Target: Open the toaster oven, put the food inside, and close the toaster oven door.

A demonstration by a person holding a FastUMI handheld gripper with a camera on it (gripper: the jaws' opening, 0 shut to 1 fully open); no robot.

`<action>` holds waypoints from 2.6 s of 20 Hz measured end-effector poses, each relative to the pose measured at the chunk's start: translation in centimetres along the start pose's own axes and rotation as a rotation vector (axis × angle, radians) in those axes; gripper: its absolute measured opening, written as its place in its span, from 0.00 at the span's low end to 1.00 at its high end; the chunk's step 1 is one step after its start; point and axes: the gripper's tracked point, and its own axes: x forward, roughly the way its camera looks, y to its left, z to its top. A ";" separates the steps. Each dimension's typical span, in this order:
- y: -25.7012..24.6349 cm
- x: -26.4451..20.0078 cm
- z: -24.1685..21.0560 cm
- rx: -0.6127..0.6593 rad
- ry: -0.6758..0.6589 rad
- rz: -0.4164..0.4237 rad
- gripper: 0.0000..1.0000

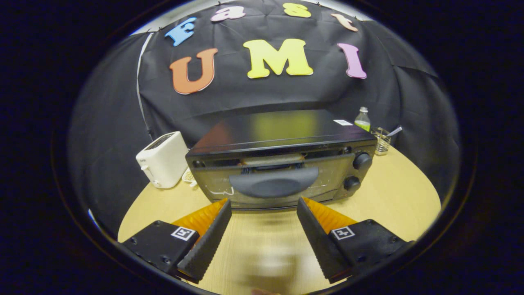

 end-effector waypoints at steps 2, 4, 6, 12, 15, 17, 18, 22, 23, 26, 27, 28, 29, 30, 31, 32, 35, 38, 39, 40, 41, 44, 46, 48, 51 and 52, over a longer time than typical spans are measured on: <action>0.0 -0.4 0.5 0.010 -0.013 -0.003 1.00; 0.5 -2.1 1.6 0.003 -0.062 0.003 1.00; 0.8 -4.5 2.7 -0.005 -0.119 0.011 1.00; 2.2 -14.1 5.8 0.004 -0.285 0.065 1.00; 2.1 -18.6 7.5 -0.010 -0.348 0.072 1.00; 1.8 -21.3 8.5 -0.023 -0.388 0.070 1.00; 1.6 -22.5 9.0 -0.031 -0.408 0.069 1.00; 0.8 -27.7 9.4 -0.037 -0.462 0.086 1.00; 0.5 -29.0 9.4 -0.033 -0.478 0.086 1.00; -0.2 -32.9 9.4 -0.035 -0.519 0.085 1.00; -0.3 -34.1 9.4 -0.039 -0.529 0.083 1.00; -0.4 -35.3 9.5 -0.044 -0.539 0.084 1.00; -0.4 -36.4 9.5 -0.048 -0.546 0.083 1.00; -0.5 -37.4 9.6 -0.053 -0.547 0.080 1.00; -0.5 -38.2 9.5 -0.057 -0.546 0.077 1.00; -0.5 -39.0 9.5 -0.059 -0.547 0.074 1.00; -0.1 -41.5 9.7 -0.060 -0.574 0.065 1.00; 0.7 -43.4 9.7 -0.073 -0.605 0.058 1.00; 0.9 -43.9 9.8 -0.080 -0.622 0.050 1.00; 1.1 -44.3 9.8 -0.084 -0.637 0.046 1.00; 1.4 -44.6 9.8 -0.084 -0.646 0.050 1.00; 1.8 -45.0 9.3 -0.076 -0.660 0.061 1.00; 1.9 -45.1 9.3 -0.073 -0.662 0.064 1.00; 1.6 -44.9 8.8 -0.073 -0.650 0.056 1.00; 1.4 -44.5 8.4 -0.073 -0.654 0.063 1.00; 0.6 -44.0 8.1 -0.060 -0.641 0.033 1.00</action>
